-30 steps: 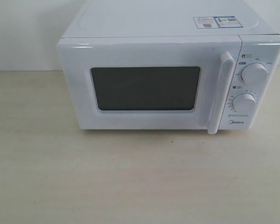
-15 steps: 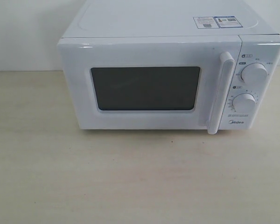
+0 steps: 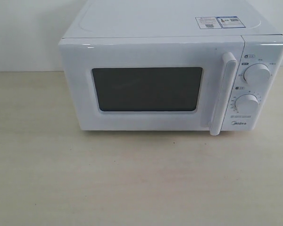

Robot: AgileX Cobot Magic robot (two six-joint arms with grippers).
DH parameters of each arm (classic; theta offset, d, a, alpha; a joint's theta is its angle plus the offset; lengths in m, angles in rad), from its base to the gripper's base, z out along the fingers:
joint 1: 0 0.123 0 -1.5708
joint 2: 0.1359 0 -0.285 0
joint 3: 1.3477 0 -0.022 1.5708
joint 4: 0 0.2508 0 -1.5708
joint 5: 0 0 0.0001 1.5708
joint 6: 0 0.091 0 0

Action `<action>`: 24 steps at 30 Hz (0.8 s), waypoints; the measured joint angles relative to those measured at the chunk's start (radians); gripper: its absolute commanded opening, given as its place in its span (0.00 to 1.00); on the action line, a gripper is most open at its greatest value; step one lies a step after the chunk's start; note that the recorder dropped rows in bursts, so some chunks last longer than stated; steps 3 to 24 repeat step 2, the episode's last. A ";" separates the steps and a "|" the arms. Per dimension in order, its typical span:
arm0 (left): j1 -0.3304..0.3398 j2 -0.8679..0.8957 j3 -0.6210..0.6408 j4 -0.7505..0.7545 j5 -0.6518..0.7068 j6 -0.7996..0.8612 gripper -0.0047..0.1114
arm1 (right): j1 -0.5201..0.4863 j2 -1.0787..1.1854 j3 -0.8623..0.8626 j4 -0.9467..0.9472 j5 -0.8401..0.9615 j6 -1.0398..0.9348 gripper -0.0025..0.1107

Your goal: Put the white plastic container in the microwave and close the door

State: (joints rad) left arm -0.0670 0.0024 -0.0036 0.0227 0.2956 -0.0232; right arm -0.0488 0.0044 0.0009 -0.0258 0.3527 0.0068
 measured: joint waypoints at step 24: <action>0.000 0.000 0.000 0.000 0.000 0.000 0.08 | 0.000 0.000 0.000 0.000 0.000 0.000 0.02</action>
